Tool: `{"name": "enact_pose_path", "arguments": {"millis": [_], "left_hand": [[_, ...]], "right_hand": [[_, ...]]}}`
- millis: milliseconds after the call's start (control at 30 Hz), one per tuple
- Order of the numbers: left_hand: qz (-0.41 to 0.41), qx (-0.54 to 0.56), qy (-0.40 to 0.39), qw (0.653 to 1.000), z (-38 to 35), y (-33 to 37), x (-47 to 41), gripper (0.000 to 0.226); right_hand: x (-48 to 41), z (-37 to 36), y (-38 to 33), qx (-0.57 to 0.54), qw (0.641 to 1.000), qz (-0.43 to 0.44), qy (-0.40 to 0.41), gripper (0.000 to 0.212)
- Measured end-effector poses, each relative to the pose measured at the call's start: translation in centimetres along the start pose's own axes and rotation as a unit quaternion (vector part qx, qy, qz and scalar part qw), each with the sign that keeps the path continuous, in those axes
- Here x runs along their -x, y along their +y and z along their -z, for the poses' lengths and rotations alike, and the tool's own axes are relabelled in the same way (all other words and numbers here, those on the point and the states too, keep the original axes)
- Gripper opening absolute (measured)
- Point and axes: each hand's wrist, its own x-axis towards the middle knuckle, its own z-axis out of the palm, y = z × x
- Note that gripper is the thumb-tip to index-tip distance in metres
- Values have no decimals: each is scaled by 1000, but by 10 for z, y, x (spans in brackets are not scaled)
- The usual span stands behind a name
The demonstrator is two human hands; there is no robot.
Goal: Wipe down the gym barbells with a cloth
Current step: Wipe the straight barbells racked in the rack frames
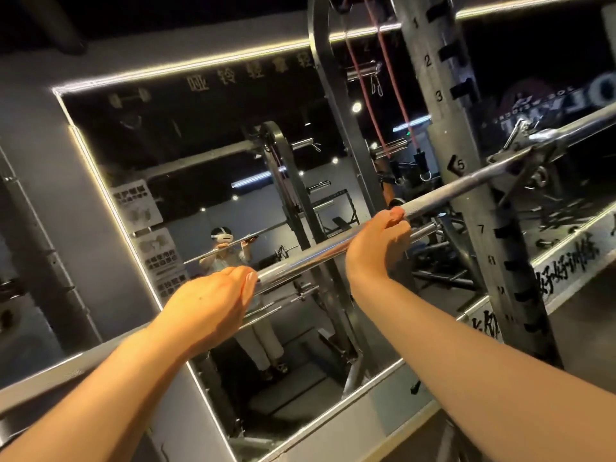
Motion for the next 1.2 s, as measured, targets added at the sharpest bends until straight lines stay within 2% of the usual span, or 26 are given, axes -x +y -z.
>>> {"name": "enact_pose_path", "arguments": {"millis": [67,100,133,200,367,500,567,600,633,700,800,833,900,1000,1100,1200], "left_hand": [[-5,11,2,1000,-1,5,-6,49],[-10,14,4,1000,-1,9,-10,47],[-15,18,6,1000,-1,14,-14,45],[-23,27,8,999,1,26,-23,44],[-34,33,8,999,1,36,-30,48],[-28,30,10,999,3,39,-29,45],[-29,28,10,999,4,45,-34,41],[-33,28,15,999,3,48,-38,42],[-37,29,21,999,2,50,-43,44],[-47,26,26,998,-3,53,-51,45],[-54,26,25,998,-6,55,-55,45],[-52,31,29,998,-5,55,-53,48],[-51,40,34,997,-5,54,-51,51],[-46,44,42,997,-7,54,-50,49],[-31,49,49,997,-8,55,-47,48],[-29,27,32,999,-6,53,-41,51]], "right_hand": [[32,2,10,-106,991,-51,-58,40],[47,5,13,-127,985,-83,-86,47],[58,6,15,-98,985,-97,-108,53],[63,4,15,-67,986,-120,-90,51],[-2,-4,-4,-220,969,-113,-21,42],[-17,2,-17,-239,967,-81,-28,34],[1,1,-7,-201,976,-65,-50,22],[18,3,5,-130,988,-28,-82,21],[36,6,18,-71,987,3,-146,27],[63,14,33,25,977,-13,-213,42],[44,9,28,-10,981,-107,-161,24],[28,7,25,-40,983,-124,-129,32],[1,5,14,-73,986,-112,-98,39],[-17,5,4,-94,987,-103,-74,33],[15,4,12,-120,987,-72,-78,37],[67,6,38,-56,973,45,-221,63]]}}
